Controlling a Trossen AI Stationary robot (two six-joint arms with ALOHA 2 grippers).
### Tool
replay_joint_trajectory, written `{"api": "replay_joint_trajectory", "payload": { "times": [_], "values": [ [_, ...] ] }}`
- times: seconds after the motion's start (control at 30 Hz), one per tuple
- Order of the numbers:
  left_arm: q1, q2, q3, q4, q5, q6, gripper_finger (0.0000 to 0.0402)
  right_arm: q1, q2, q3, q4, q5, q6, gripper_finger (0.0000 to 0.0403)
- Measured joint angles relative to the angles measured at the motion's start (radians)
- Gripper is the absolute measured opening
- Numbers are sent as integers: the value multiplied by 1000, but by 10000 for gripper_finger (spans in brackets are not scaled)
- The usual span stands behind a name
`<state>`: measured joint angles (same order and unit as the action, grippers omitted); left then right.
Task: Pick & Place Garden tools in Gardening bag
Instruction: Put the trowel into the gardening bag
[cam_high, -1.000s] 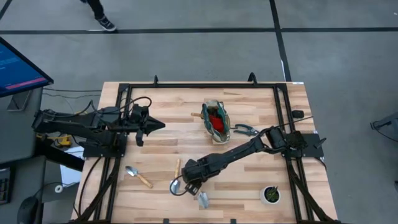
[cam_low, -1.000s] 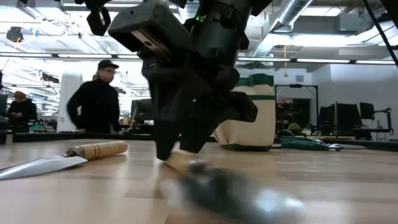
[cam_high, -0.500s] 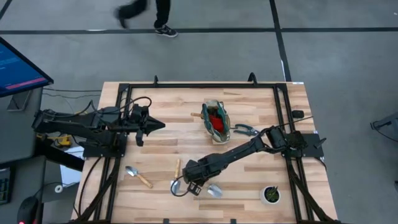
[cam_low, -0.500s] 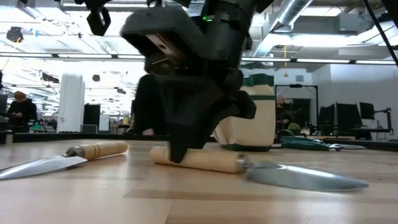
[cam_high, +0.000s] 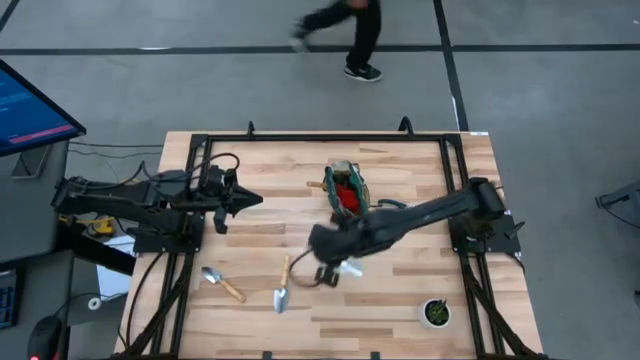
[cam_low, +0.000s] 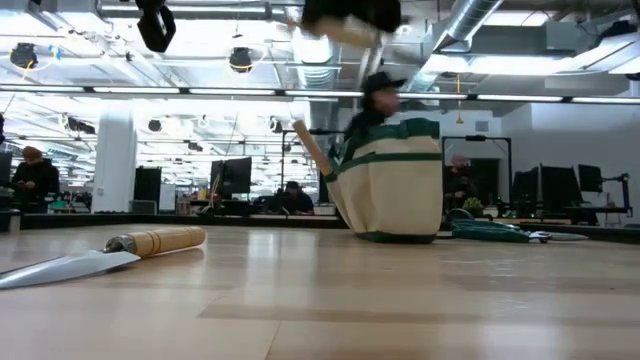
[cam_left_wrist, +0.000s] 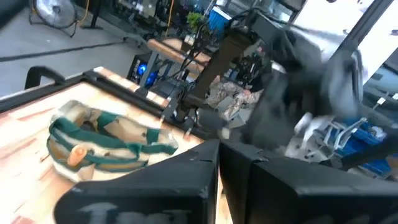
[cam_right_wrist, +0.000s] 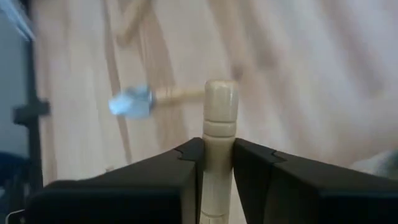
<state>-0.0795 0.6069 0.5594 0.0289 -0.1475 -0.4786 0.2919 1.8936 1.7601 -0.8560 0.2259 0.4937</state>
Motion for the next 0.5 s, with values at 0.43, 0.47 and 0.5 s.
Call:
{"api": "replay_joint_trajectory", "payload": {
  "times": [0.43, 0.47, 0.5],
  "values": [
    [0, -2, 0, 27, -88, 2, 2, -326, -624, -334, 264, -206, -602, 50],
    [0, -2, 0, 31, -111, 2, 2, -365, -671, -391, 309, -267, -632, 50],
    [0, -2, 0, 35, -134, 2, 2, -405, -720, -456, 355, -330, -657, 50]
  ]
}}
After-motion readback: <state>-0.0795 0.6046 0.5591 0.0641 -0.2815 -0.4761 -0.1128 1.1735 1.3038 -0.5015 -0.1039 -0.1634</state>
